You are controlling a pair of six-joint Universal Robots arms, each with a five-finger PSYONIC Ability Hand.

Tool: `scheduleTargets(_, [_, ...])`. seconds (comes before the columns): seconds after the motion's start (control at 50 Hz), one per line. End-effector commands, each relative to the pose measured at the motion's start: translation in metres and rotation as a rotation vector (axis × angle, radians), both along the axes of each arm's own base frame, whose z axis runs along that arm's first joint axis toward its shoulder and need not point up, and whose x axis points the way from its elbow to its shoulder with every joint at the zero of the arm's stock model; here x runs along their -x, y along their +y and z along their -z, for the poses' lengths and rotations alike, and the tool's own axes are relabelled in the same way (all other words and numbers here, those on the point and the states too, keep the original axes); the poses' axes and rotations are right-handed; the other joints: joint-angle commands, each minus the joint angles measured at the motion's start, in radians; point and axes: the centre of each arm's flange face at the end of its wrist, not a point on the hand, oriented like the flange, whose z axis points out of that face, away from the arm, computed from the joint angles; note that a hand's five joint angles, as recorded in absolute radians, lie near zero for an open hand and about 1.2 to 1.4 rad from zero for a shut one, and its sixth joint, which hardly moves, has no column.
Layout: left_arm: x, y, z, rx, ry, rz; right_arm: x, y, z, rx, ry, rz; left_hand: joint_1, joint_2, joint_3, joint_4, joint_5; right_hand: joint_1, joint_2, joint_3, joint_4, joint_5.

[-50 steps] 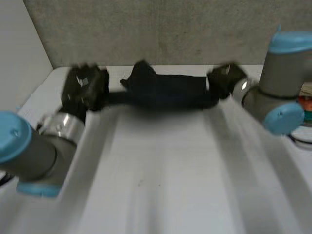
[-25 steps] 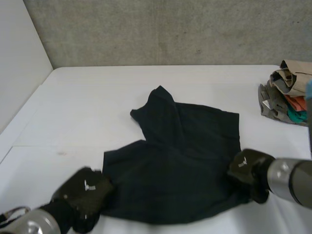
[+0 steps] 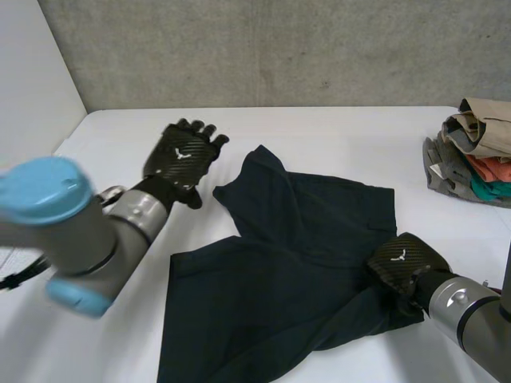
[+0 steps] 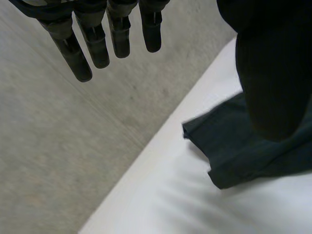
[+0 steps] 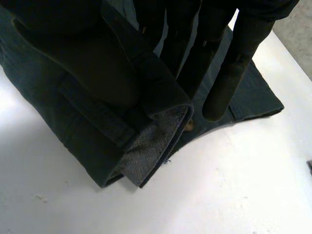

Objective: Fold the laundry.

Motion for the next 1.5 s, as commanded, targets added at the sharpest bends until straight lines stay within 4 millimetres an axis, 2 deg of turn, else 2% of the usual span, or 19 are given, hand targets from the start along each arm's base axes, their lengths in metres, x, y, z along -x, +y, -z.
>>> scheduleTargets(0.02, [0.025,-0.053,0.064,-0.164,-0.067,0.01,-0.002,0.0,0.004,0.008,-0.027,-0.001,0.106,0.101,0.102,0.11,0.104,0.275,0.212,0.2,0.195,0.209])
scheduleTargets(0.14, [0.035,-0.072,0.082,-0.167,-0.062,0.059,-0.003,-0.002,0.005,0.018,-0.048,0.008,0.191,0.186,0.187,0.195,0.19,0.275,0.212,0.2,0.195,0.209])
scheduleTargets(0.26, [0.042,-0.083,0.091,-0.149,-0.041,0.092,-0.002,-0.005,0.006,0.03,-0.05,0.014,0.405,0.4,0.401,0.409,0.404,0.275,0.212,0.2,0.195,0.209])
scheduleTargets(0.34, [0.046,-0.09,0.099,-0.136,-0.036,0.091,-0.002,-0.005,0.008,0.024,-0.049,0.014,0.749,0.744,0.744,0.752,0.747,0.275,0.212,0.2,0.195,0.209])
scheduleTargets(0.4, [0.049,-0.089,0.1,-0.126,-0.038,0.088,-0.002,-0.005,0.009,0.022,-0.046,0.018,1.13,1.125,1.125,1.133,1.128,0.275,0.212,0.2,0.195,0.209])
scheduleTargets(0.5, [0.044,-0.093,0.096,-0.087,-0.039,-0.05,-0.003,-0.003,0.009,0.025,-0.046,0.013,1.131,1.126,1.126,1.134,1.129,0.275,0.212,0.2,0.195,0.209])
scheduleTargets(0.64, [0.027,-0.084,0.069,-0.028,-0.122,-0.278,-0.005,-0.001,0.008,0.026,-0.053,0.006,1.131,1.126,1.126,1.134,1.129,0.275,0.212,0.2,0.195,0.209])
scheduleTargets(0.78, [0.018,-0.064,0.087,-0.053,-0.281,-0.263,-0.009,0.002,0.006,0.01,-0.092,0.008,1.131,1.126,1.126,1.134,1.129,0.275,0.212,0.2,0.195,0.209])
scheduleTargets(0.9, [0.017,-0.062,0.085,-0.061,-0.309,-0.27,-0.009,0.002,0.005,0.013,-0.091,0.011,1.131,1.126,1.126,1.134,1.129,0.275,0.212,0.2,0.195,0.209])
scheduleTargets(0.94, [0.017,-0.063,0.084,-0.065,-0.312,-0.272,-0.008,0.002,0.004,0.017,-0.088,0.015,0.985,0.98,0.981,0.989,0.984,0.275,0.212,0.2,0.195,0.209])
scheduleTargets(0.96, [0.015,-0.064,0.08,-0.064,-0.31,-0.28,-0.008,0.003,0.004,0.018,-0.087,0.016,0.711,0.706,0.707,0.715,0.709,0.275,0.212,0.2,0.195,0.209])
scheduleTargets(1.0, [0.012,-0.065,0.072,-0.057,-0.302,-0.3,-0.007,0.003,0.001,0.028,-0.089,0.02,0.504,0.499,0.499,0.507,0.502,0.275,0.212,0.2,0.195,0.209])
scheduleTargets(1.04, [0.007,-0.065,0.055,-0.048,-0.286,-0.331,-0.007,0.002,-0.001,0.037,-0.092,0.021,0.232,0.227,0.227,0.235,0.23,0.275,0.212,0.2,0.195,0.209])
scheduleTargets(1.08, [0.005,-0.063,0.042,-0.045,-0.27,-0.342,-0.006,0.002,-0.003,0.042,-0.095,0.023,0.098,0.093,0.094,0.102,0.096,0.275,0.212,0.2,0.195,0.209])
scheduleTargets(1.2, [-0.014,-0.024,-0.01,-0.13,-0.139,-0.347,-0.005,-0.001,-0.002,0.048,-0.11,0.036,0.086,0.081,0.081,0.089,0.084,0.275,0.212,0.2,0.195,0.209])
scheduleTargets(1.3, [-0.031,0.02,-0.034,-0.231,-0.025,-0.318,-0.007,-0.007,-0.003,0.061,-0.184,0.073,0.098,0.093,0.093,0.101,0.096,0.275,0.212,0.2,0.195,0.209])
scheduleTargets(1.32, [-0.034,0.029,-0.034,-0.254,-0.015,-0.304,-0.007,-0.008,-0.004,0.055,-0.208,0.085,0.101,0.096,0.096,0.104,0.099,0.275,0.212,0.2,0.195,0.209])
scheduleTargets(1.34, [-0.04,0.048,-0.033,-0.304,-0.004,-0.27,-0.007,-0.009,-0.004,0.051,-0.217,0.09,0.127,0.122,0.122,0.13,0.125,0.275,0.212,0.2,0.195,0.209])
scheduleTargets(1.5, [-0.065,0.13,-0.008,-0.5,-0.051,-0.143,-0.008,-0.009,-0.004,0.043,-0.244,0.102,0.273,0.268,0.269,0.277,0.271,0.275,0.212,0.2,0.195,0.209])
